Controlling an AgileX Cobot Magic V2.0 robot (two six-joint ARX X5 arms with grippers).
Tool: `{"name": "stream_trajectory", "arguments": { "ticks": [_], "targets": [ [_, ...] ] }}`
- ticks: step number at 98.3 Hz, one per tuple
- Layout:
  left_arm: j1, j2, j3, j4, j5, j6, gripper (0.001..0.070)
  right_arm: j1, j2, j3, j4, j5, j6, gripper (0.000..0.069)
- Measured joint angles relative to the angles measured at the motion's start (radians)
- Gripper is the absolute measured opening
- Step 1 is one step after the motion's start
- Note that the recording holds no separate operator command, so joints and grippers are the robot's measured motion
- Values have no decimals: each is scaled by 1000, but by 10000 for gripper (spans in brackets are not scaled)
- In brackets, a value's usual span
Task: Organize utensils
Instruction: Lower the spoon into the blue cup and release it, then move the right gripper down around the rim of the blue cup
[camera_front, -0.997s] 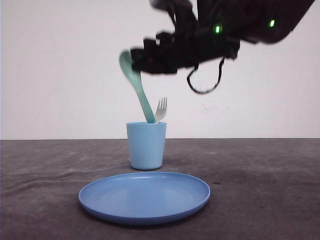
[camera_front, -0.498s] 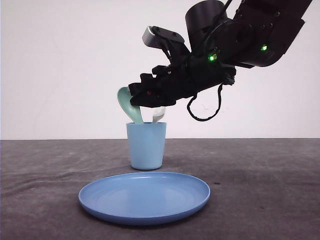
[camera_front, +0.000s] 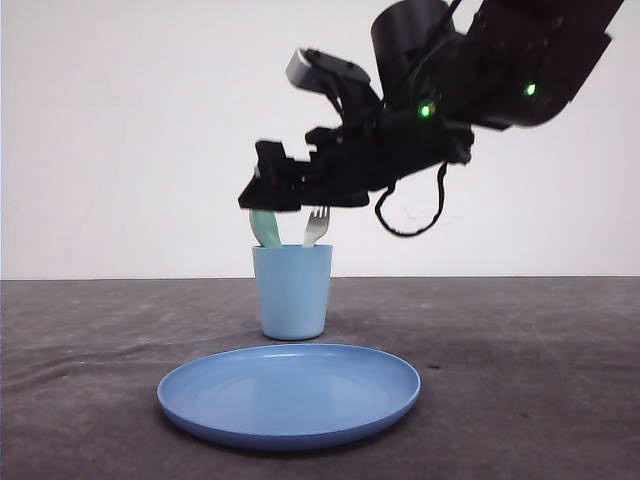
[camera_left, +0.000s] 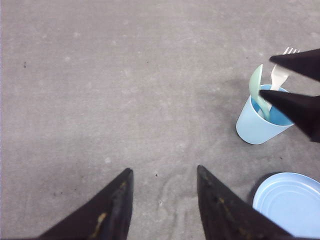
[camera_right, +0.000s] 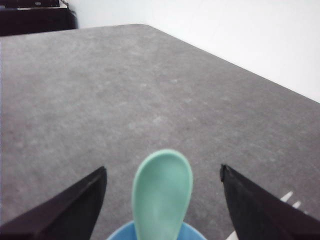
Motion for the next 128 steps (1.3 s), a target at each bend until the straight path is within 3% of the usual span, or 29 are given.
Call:
{"name": "stream_trajectory", "arguments": {
  "ticks": [11,59,86,123,128],
  "targets": [
    [0,0,0,0,0,0,233,0,-119,0,-96,0,15,469],
    [0,0,0,-1,0,1,233,-85,-553,-5,-809,3,30,469],
    [0,0,0,-18,0,1,233,-99,-610,-143,-861,0,68,479],
    [0,0,0,-23,0,0,233,-99,-572,-250,-701,-2,101,682],
    [0,0,0,-23,0,0,233,-98,-549,-250,-681,-1,106,681]
  ]
}}
